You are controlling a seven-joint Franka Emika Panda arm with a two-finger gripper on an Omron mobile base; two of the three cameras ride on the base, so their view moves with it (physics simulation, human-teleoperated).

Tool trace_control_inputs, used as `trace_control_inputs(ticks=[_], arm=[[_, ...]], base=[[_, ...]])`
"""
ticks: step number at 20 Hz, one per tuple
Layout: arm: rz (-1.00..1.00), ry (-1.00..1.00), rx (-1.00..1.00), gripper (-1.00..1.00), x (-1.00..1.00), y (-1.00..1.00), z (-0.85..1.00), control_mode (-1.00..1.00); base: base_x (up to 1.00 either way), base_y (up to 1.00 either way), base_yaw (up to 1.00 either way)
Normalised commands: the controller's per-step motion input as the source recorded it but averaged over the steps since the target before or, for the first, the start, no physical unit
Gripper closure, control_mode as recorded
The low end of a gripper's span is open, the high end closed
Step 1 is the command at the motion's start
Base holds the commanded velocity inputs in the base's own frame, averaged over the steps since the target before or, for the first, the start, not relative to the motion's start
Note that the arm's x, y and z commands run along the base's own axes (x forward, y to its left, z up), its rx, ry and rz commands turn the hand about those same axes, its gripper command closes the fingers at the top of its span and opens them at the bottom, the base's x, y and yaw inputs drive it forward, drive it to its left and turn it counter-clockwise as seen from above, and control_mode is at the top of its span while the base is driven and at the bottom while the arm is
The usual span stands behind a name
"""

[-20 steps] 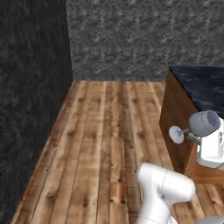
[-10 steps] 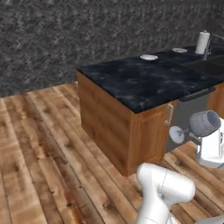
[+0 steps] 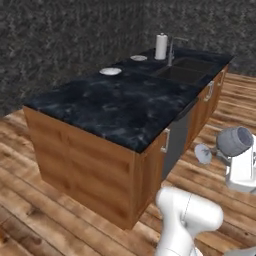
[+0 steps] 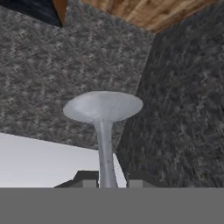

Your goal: Retrieve the wine glasses from the counter and place one next to each plate.

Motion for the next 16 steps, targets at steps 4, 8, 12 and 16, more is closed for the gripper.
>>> trace_control_inputs(ticks=[4, 8, 12, 16], arm=[[0.0, 0.0, 0.0, 1.0, 0.0, 0.0, 0.0, 1.0], [0.0, 0.0, 0.0, 1.0, 0.0, 0.0, 0.0, 1.0], [0.0, 0.0, 0.0, 1.0, 0.0, 0.0, 0.0, 1.0], [0.0, 0.0, 0.0, 1.0, 0.0, 0.0, 0.0, 1.0]], base=[[0.67, 1.0, -0.19], [0.34, 1.0, -0.2], [0.52, 1.0, -0.3], [0.59, 1.0, -0.34]])
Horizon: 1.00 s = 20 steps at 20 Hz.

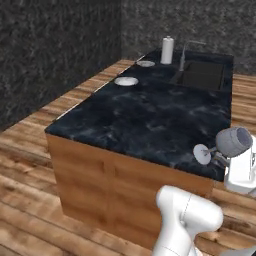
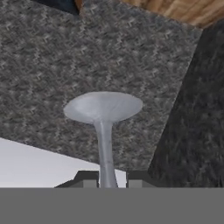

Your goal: Retrieve the wine glasses from the counter and place one next to each plate.

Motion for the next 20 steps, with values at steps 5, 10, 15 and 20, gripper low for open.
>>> trace_control_inputs(ticks=[5, 10, 15, 20], arm=[[0.0, 0.0, 0.0, 1.0, 0.0, 0.0, 0.0, 1.0], [0.0, 0.0, 0.0, 1.0, 0.0, 0.0, 0.0, 1.0], [0.0, 0.0, 0.0, 1.0, 0.0, 0.0, 0.0, 1.0], [0.0, 0.0, 0.0, 1.0, 0.0, 0.0, 0.0, 1.0]], base=[[0.61, 1.0, -0.37], [0.42, 1.0, -0.43], [0.3, 1.0, -0.52], [0.12, 1.0, -0.54]])
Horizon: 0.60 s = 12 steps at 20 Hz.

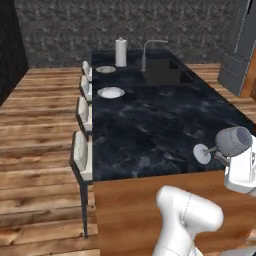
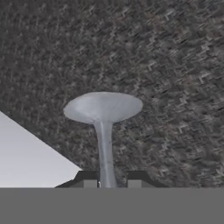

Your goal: Retrieve the wine glasses from the counter and place one next to each plate.

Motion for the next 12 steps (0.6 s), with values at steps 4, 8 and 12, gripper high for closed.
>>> trace_control_inputs(ticks=[4, 8, 12], arm=[[0.0, 0.0, 0.0, 1.0, 0.0, 0.0, 0.0, 1.0], [0.0, 0.0, 0.0, 1.0, 0.0, 0.0, 0.0, 1.0], [0.0, 0.0, 0.0, 1.0, 0.0, 0.0, 0.0, 1.0]], base=[[0.0, 1.0, -0.54], [0.0, 1.0, -0.54], [0.0, 1.0, -0.55]])
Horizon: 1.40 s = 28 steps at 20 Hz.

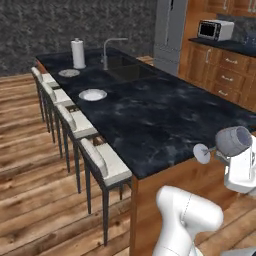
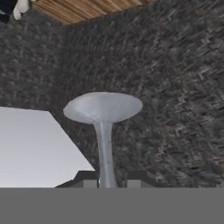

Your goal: Retrieve the wine glasses from the counter and place one next to each plate.

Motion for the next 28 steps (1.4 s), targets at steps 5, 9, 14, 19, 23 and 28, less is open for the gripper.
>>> trace_control_inputs(ticks=[5, 9, 14, 19, 23, 28], arm=[[0.0, 0.0, 0.0, 1.0, 0.0, 0.0, 0.0, 1.0], [0.0, 0.0, 0.0, 1.0, 0.0, 0.0, 0.0, 1.0], [0.0, 0.0, 0.0, 1.0, 0.0, 0.0, 0.0, 1.0], [0.0, 0.0, 0.0, 1.0, 0.0, 0.0, 0.0, 1.0], [0.0, 0.0, 0.0, 1.0, 0.0, 0.0, 0.0, 1.0], [0.0, 0.0, 0.0, 1.0, 0.0, 0.0, 0.0, 1.0]], base=[[0.0, 1.0, -0.54], [0.0, 1.0, -0.51], [0.0, 1.0, -0.5], [0.1, 1.0, -0.52], [0.2, 1.0, -0.57], [0.39, 0.92, -0.67]])
